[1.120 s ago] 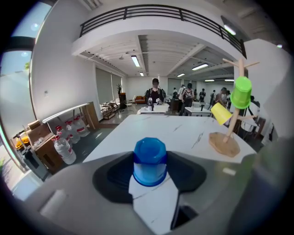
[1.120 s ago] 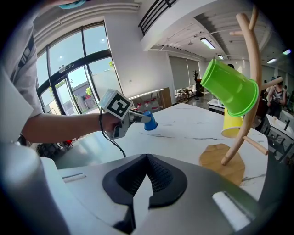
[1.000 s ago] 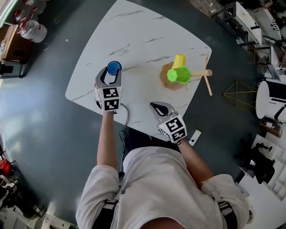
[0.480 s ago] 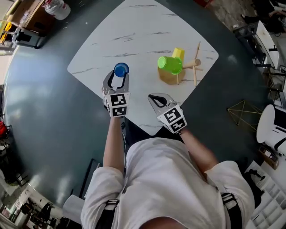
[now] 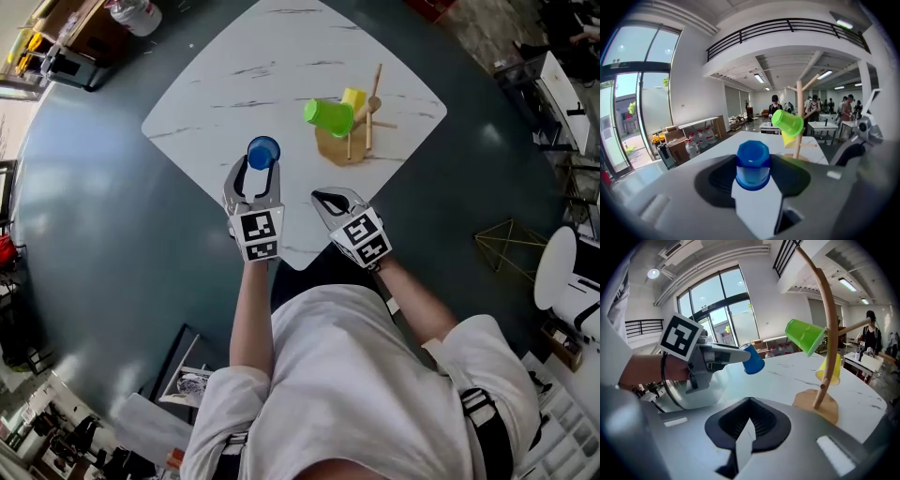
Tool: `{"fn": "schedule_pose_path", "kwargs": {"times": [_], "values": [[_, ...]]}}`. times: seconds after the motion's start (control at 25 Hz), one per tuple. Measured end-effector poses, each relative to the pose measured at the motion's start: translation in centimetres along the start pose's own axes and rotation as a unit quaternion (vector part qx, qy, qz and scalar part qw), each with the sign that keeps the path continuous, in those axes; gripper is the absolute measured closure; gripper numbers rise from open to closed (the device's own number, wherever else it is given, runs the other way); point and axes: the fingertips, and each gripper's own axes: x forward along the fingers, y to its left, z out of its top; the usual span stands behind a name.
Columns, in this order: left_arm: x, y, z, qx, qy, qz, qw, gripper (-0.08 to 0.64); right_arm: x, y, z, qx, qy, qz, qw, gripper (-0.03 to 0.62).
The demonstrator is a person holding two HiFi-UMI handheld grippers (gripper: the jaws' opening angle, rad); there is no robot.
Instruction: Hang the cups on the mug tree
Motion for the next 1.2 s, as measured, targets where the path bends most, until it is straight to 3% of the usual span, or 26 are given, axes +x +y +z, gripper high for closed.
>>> {"fn": "schedule_pose_path", "kwargs": {"times": [0.32,0.52,0.68,0.96,1.08,1.2], "values": [[-3.3,-4.0,0.1,0.003,-0.036,-0.041,0.9985,0.345,-3.0,0.3,-1.3,0.012,-0.001,-0.051,0.999,0.594],[-4.2,-5.8,0.3,-0.015,-0.042,-0.028,0.9986,0.344,-6.1,-0.7,-2.0,-0.001,-0.009,-0.056,0.998,0.594],[-4.5,-6.6,1.0,-0.030,-0.040,0.008,0.9987,0.344,-7.3,-2.5,-2.2,0.000,-0.015,-0.032,0.999,0.594],[-4.3,-11.3,1.6,-0.073,-0.047,0.056,0.9947,0.345,-9.3,-5.3,-3.5,-0.054,-0.014,0.050,0.997,0.594],[-4.4,-12.9,1.9,-0.091,-0.049,0.073,0.9920,0.344,-10.5,-7.0,-3.9,-0.065,-0.016,0.064,0.996,0.594],[-4.5,-14.4,3.0,-0.079,-0.058,0.080,0.9919,0.345,-11.5,-8.7,-3.8,-0.069,-0.023,0.069,0.995,0.594]]}}
